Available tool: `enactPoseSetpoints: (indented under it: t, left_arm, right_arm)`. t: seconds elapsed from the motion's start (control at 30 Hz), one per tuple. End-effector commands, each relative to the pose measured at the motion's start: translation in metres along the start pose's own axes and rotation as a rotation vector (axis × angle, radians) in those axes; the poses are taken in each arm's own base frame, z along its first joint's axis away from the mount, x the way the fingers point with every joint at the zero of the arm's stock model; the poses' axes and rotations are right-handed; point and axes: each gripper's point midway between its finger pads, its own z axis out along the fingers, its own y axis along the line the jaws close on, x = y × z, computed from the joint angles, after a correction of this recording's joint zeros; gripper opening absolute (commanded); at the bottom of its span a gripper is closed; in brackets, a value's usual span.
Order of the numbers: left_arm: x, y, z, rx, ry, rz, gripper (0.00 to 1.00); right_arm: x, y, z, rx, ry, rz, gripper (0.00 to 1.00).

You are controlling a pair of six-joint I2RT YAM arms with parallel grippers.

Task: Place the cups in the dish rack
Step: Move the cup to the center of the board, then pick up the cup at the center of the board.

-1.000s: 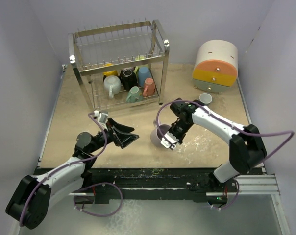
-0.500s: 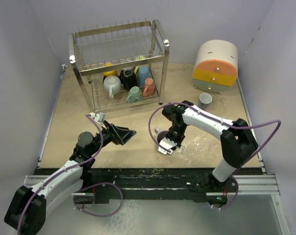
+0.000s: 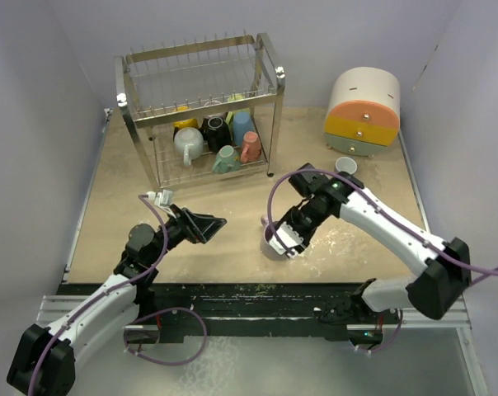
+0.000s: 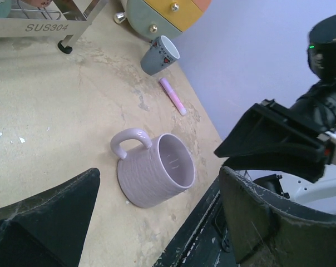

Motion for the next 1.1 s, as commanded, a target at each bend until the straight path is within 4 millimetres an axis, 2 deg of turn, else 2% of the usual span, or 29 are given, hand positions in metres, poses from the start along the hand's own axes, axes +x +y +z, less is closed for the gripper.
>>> enactPoseSetpoints:
  t: [0.0, 0.07, 0.1, 0.23, 0.37, 0.5, 0.63, 0.73, 0.83, 0.93, 1.07]
  left_arm:
    - [-0.015, -0.015, 0.002, 0.039, -0.041, -0.014, 0.9]
    - [-0.016, -0.016, 0.002, 0.042, -0.043, -0.02, 0.9]
    - [-0.016, -0.017, 0.002, 0.046, -0.044, -0.022, 0.9]
    - [-0.019, -0.02, 0.002, 0.054, -0.055, -0.028, 0.9]
    - [-0.019, -0.019, 0.001, 0.053, -0.065, -0.041, 0.9]
    - [-0.019, -0.017, 0.001, 0.049, -0.075, -0.054, 0.9]
    - [-0.019, -0.018, 0.001, 0.052, -0.071, -0.065, 0.91]
    - [-0.019, -0.017, 0.0, 0.052, -0.076, -0.07, 0.91]
    - [-0.018, -0.016, 0.0, 0.05, -0.079, -0.074, 0.91]
    - [-0.018, -0.016, 0.0, 0.049, -0.079, -0.074, 0.91]
    - [-0.018, -0.016, 0.001, 0.051, -0.078, -0.076, 0.91]
  right_arm:
    - [-0.04, -0.014, -0.016, 0.18, -0.163, 0.263, 0.48]
    - [-0.049, -0.024, -0.027, 0.281, -0.219, 0.45, 0.52]
    - [-0.045, -0.032, -0.033, 0.344, -0.231, 0.538, 0.53]
    - [-0.014, -0.04, -0.047, 0.493, -0.227, 0.833, 0.64]
    - [0.017, -0.028, -0.031, 0.484, -0.162, 1.1, 0.67]
    - [0.051, -0.022, -0.011, 0.513, -0.056, 1.189, 0.69]
    - [0.069, -0.029, -0.004, 0.514, -0.001, 1.257, 0.68]
    - [0.088, -0.034, 0.002, 0.522, 0.06, 1.303, 0.66]
    - [0.095, -0.033, 0.013, 0.493, 0.081, 1.336, 0.61]
    - [0.099, -0.029, 0.023, 0.461, 0.111, 1.348, 0.53]
    - [0.109, -0.027, 0.025, 0.475, 0.17, 1.354, 0.35]
